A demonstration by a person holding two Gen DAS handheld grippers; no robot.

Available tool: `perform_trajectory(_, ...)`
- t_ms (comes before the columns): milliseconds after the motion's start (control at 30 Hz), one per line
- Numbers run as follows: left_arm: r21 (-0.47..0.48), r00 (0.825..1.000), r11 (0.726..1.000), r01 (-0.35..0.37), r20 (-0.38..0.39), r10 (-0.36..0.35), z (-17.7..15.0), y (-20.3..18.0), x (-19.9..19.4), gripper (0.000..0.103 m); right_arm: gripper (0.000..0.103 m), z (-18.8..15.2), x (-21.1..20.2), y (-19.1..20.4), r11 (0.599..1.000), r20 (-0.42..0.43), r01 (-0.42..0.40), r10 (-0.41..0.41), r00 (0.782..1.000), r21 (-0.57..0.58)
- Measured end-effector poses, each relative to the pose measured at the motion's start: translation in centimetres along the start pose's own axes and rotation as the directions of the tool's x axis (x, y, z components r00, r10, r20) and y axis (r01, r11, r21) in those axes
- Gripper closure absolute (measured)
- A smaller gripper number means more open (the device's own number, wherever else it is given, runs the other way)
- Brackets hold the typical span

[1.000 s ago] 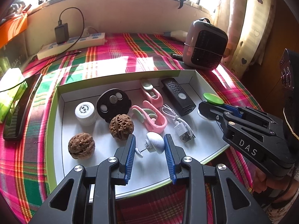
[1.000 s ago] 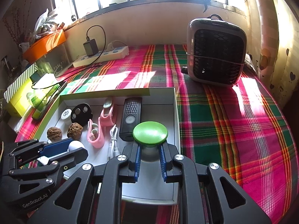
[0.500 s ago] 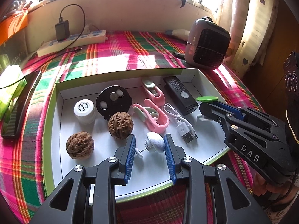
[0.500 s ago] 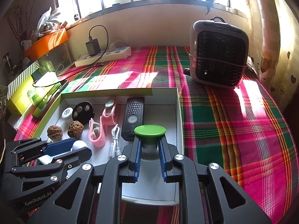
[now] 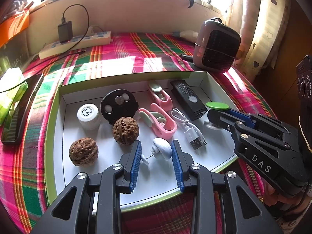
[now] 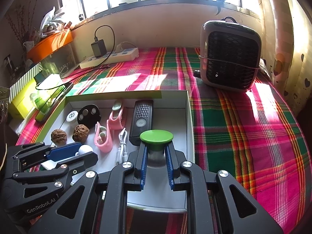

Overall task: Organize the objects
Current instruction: 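Lower the earbud and mushroom into the tray and open both grippers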

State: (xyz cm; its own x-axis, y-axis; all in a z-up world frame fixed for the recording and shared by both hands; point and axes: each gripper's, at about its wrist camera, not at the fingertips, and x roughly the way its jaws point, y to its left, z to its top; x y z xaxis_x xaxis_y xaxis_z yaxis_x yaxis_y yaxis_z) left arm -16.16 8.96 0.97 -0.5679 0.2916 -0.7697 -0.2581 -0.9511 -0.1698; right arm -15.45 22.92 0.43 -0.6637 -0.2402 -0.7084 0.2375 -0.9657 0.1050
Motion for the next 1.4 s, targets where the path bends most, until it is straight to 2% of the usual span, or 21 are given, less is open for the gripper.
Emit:
perform_trajectory(433,-0.004,1.0,1.0,0.002,0.0,-0.002,0.0,0.1,0.0,0.073,0.084,-0.3,0.1,0.5,1.0,-0.017,0.0,0.0,1.0,-0.006)
perform_trajectory(600,-0.014,1.0,1.0,0.011,-0.001,-0.011,-0.1,0.3,0.0,0.069,0.082,-0.4,0.1,0.5,1.0,-0.023,-0.008,0.008,1.0,-0.005)
perform_trajectory(867,-0.018,1.0,1.0,0.009,0.002,-0.009,-0.3,0.2,-0.2,0.067,0.068,-0.4,-0.1,1.0,1.0,-0.015,-0.011,0.01,1.0,-0.025)
perform_trajectory(1100,-0.015,1.0,1.0,0.003,0.005,-0.003,-0.5,0.1,-0.6,0.067,0.065,-0.5,-0.4,0.9,1.0,-0.008,-0.004,0.004,1.0,-0.014)
perform_trajectory(1267,-0.013,1.0,1.0,-0.007,0.009,0.007,-0.6,0.0,-0.9,0.066,0.055,-0.6,-0.8,1.0,1.0,0.0,-0.003,0.003,1.0,-0.013)
perform_trajectory(1400,-0.008,0.999,1.0,-0.024,0.034,0.024,-0.7,-0.1,-1.9,0.066,0.053,-0.7,-1.2,1.1,1.0,0.008,-0.002,0.002,1.0,-0.006)
